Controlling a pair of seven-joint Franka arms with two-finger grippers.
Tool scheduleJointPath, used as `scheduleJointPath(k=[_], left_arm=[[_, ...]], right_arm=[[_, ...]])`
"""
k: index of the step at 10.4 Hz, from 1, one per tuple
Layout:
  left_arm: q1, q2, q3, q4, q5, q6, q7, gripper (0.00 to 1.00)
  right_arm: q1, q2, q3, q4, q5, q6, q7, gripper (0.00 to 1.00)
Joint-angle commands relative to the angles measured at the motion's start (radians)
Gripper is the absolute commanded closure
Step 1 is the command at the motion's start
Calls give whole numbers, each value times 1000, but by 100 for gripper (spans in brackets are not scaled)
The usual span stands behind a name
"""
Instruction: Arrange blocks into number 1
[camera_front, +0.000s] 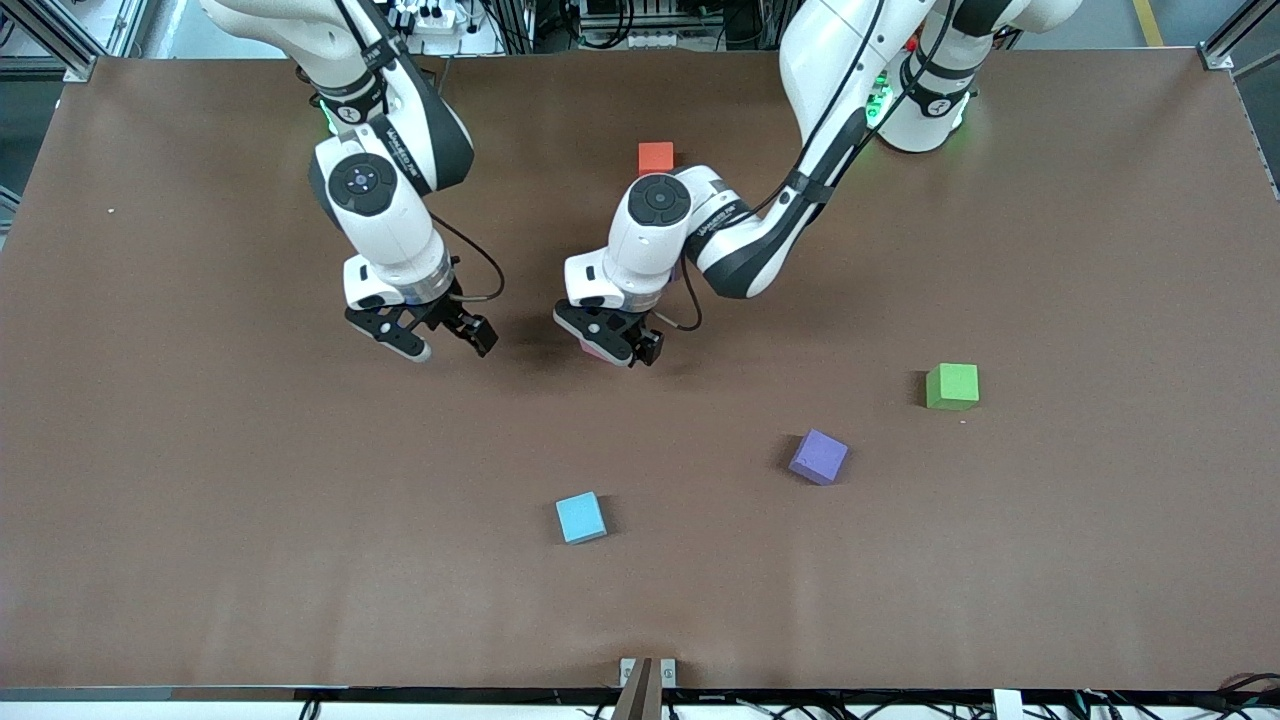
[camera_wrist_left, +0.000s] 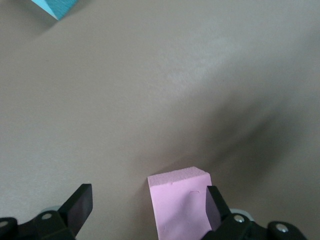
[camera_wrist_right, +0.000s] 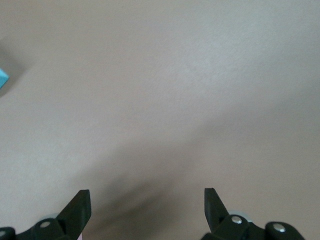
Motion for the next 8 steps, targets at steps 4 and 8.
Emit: scheduleJointPath(k=[4,8], left_arm=[[-48,43,6,33,22,1,-115,0],[-62,66,6,31,25,1,-158,0]], right_arm=[[-114,-28,20,-17,-16,-7,-245,0],[-117,-22,15,-13,-17,-5,-344,0]])
